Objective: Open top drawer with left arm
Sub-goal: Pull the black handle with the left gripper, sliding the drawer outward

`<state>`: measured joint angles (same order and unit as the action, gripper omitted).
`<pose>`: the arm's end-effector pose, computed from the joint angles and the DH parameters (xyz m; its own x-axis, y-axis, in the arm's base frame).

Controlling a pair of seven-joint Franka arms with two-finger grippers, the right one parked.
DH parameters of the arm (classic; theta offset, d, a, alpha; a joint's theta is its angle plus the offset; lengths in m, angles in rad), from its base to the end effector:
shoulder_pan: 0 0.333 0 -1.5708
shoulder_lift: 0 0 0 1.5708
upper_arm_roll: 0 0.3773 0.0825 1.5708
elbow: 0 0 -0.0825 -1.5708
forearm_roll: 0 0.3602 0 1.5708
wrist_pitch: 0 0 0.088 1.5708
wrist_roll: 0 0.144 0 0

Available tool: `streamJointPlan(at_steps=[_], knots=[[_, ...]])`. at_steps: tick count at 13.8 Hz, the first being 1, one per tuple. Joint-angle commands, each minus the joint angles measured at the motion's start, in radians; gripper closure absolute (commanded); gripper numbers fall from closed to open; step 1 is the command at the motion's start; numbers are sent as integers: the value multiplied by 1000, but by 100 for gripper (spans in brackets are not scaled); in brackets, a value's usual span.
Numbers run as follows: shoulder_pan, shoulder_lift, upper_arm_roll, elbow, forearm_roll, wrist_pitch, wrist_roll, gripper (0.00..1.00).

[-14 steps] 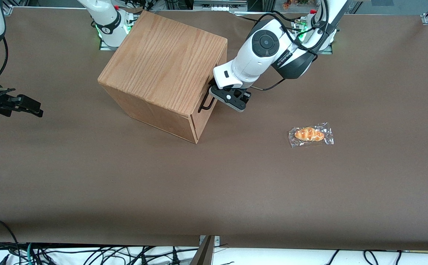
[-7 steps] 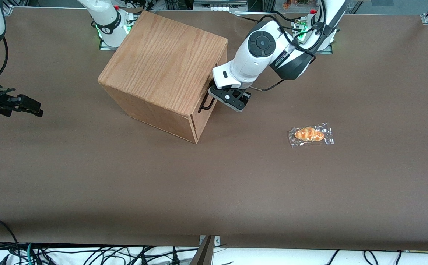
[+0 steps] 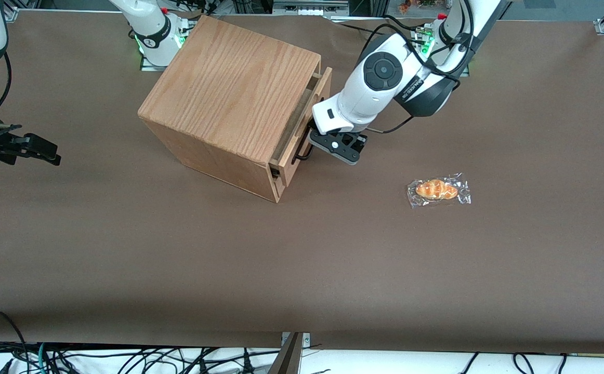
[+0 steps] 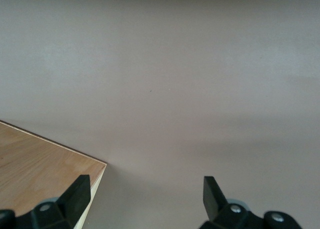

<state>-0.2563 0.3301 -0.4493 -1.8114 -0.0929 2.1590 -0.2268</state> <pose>0.4964 -0.3984 0.4156 0.9188 -0.3945 -0.0117 -0.3823 -0.8970 0.2220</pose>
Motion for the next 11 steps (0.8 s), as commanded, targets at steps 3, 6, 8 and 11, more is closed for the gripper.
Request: streamJointPlan(at_steps=[3, 6, 8, 11], knots=[[60, -25, 27, -25, 61, -30, 46, 0], [80, -37, 64, -25, 59, -50, 105, 0], [95, -43, 90, -25, 59, -73, 150, 0], [127, -59, 100, -23, 59, -100, 172, 0]])
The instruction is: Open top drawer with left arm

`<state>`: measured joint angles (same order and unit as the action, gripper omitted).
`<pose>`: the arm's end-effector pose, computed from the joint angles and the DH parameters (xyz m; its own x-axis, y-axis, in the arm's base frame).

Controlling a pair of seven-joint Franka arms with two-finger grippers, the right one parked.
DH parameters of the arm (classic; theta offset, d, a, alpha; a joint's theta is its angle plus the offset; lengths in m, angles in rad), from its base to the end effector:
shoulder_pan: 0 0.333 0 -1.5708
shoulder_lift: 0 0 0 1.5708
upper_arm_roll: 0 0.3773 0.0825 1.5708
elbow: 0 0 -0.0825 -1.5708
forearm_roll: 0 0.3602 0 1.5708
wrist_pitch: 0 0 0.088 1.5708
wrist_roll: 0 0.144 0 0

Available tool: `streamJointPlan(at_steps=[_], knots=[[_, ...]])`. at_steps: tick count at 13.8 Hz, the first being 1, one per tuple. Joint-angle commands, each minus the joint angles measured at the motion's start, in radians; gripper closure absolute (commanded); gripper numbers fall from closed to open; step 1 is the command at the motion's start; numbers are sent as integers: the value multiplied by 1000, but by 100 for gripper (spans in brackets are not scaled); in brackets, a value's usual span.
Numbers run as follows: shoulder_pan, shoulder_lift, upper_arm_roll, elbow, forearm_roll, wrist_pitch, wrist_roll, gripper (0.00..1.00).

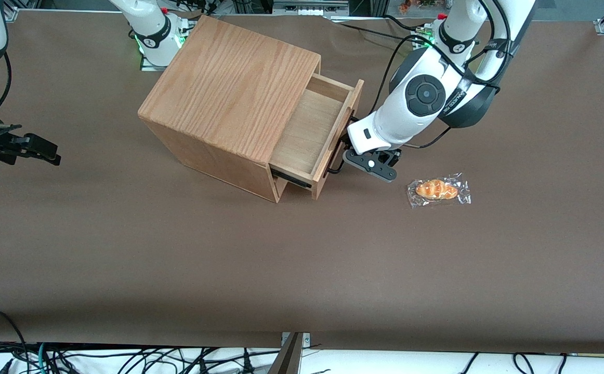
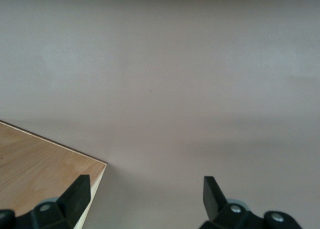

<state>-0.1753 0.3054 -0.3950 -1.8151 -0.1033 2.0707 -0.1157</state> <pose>0.5293 -0.3260 0.4167 0.9216 -0.3838 -0.0586 -0.3661 -0.9093 0.1981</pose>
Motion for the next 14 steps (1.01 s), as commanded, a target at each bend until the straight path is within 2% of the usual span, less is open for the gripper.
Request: streamJointPlan(at_steps=[1, 14], knots=[[59, -41, 45, -20, 70, -24, 65, 0], [108, -71, 110, -12, 62, -92, 169, 0]])
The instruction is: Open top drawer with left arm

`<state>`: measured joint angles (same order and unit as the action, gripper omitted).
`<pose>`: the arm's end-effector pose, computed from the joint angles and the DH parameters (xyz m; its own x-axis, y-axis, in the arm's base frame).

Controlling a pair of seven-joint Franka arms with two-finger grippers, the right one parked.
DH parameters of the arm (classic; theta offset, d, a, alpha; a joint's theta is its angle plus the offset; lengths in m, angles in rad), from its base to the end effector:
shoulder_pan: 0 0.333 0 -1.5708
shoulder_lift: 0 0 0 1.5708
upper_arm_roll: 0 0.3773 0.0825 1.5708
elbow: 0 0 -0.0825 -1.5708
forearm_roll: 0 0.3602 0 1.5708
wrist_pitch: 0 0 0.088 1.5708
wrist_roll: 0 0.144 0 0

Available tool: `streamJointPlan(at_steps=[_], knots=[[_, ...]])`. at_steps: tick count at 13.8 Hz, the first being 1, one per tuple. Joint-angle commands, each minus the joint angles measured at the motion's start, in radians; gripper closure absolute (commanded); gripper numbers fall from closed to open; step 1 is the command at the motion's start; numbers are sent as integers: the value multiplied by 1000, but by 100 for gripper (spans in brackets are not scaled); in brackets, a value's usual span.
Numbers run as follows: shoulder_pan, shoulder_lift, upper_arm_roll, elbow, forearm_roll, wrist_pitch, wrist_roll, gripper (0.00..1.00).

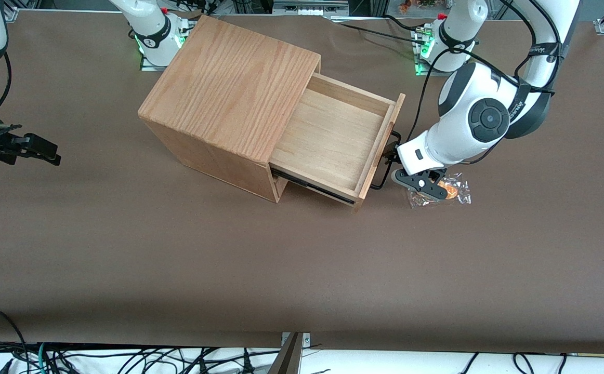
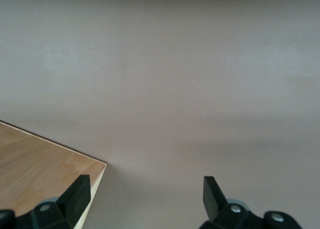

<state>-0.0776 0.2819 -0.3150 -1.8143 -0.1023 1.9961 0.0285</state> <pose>0.5650 -0.2286 0.4201 0.9271 -0.3645 -0.0870 -0.3457 -0.9215 0.1770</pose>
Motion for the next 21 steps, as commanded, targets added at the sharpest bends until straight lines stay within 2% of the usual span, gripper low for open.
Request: streamJointPlan(at_steps=[1, 7, 9, 11, 19, 21], knots=[[10, -46, 30, -13, 56, -16, 25, 0], [-4, -15, 28, -17, 44, -14, 19, 0], [-5, -15, 28, -16, -44, -14, 19, 0], [-5, -23, 25, -10, -74, -17, 18, 0], [5, -72, 31, 137, -96, -241, 14, 0], [9, -107, 79, 176, -89, -314, 13, 0]])
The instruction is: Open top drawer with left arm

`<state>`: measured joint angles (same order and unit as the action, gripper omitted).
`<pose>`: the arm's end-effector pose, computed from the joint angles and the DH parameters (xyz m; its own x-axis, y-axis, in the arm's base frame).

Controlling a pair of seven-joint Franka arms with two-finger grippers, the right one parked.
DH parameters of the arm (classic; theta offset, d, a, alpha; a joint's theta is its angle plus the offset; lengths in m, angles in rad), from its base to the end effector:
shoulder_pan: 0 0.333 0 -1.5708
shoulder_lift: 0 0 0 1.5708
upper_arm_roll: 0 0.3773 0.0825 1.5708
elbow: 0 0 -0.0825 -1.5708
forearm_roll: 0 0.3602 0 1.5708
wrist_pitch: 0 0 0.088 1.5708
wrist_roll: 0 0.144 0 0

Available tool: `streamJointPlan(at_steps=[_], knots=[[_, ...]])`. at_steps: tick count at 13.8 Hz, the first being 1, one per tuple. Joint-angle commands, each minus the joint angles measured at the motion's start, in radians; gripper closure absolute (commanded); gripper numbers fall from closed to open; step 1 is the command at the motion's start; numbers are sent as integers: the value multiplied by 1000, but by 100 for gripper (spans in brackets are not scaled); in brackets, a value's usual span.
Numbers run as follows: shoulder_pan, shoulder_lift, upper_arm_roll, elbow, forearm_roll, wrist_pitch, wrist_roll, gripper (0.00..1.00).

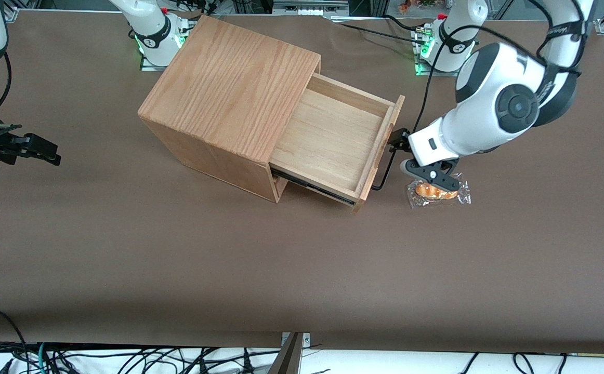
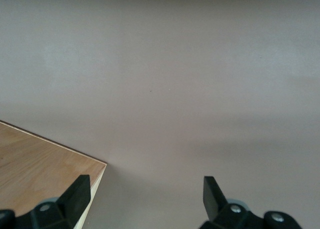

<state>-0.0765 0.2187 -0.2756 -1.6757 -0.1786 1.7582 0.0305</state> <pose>0.5575 -0.2140 0.5002 0.9319 -0.3404 -0.1254 -0.3063 -0.9236 0.2306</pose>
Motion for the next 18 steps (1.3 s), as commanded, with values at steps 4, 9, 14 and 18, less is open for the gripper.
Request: streamJointPlan(at_steps=[4, 9, 14, 18], knots=[[11, -119, 134, 42, 69, -92, 20, 0], [61, -177, 154, 44, 203, -85, 20, 0], [77, -199, 185, 42, 191, -85, 20, 0], [75, -202, 185, 40, 191, -91, 16, 0]])
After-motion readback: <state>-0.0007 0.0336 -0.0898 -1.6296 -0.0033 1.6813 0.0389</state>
